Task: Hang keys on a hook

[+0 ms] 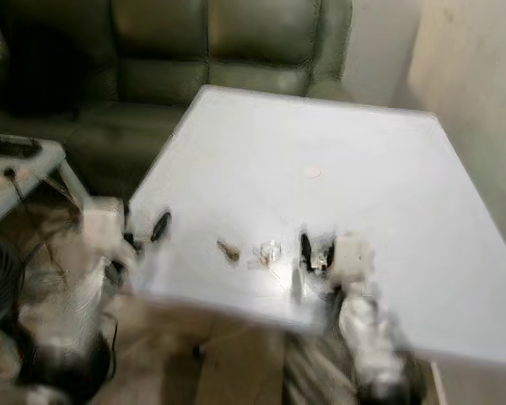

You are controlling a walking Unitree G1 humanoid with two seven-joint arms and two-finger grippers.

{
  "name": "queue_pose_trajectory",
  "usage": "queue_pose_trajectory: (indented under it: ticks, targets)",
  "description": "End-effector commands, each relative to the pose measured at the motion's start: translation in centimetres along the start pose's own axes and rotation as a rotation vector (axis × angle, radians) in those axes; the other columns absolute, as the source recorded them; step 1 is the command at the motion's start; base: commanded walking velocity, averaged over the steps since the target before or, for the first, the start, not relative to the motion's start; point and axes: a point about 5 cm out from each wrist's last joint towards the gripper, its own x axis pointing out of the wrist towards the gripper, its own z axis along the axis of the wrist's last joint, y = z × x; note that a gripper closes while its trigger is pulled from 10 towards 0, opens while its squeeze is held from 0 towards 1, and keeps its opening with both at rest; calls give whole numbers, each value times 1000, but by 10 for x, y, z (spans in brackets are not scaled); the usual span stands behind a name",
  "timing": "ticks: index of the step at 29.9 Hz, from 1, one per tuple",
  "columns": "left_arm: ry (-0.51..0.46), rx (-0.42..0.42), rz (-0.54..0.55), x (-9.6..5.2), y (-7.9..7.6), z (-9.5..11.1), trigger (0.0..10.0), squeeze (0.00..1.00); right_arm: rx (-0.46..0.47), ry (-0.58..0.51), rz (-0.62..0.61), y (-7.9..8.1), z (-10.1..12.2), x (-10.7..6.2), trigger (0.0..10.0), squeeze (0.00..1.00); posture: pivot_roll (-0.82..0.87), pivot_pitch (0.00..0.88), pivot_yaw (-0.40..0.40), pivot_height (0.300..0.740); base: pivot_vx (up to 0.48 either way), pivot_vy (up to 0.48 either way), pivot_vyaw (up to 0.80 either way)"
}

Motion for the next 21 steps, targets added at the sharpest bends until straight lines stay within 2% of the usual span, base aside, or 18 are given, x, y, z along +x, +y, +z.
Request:
queue_pose_trajectory:
  ticks: [1,8,15,21]
  targets:
    - [74,-33,-10,-5,-6,-19,10000,0,55,62,32,13,-17,-7,10000,0,32,0,-7,740,0,0,0]
    - [85,-44,-4,-2,-4,-18,10000,0,64,67,54,11,-18,-5,10000,0,35,0,-8,740,0,0,0]
    - [72,-55,4,-6,-4,-16,10000,0,68,54,60,12,-16,-7,10000,0,36,0,-8,740,0,0,0]
    - [55,-88,-16,-20,-18,-21,10000,0,86,33,76,24,-18,-22,10000,0,33,0,-13,740,0,0,0]
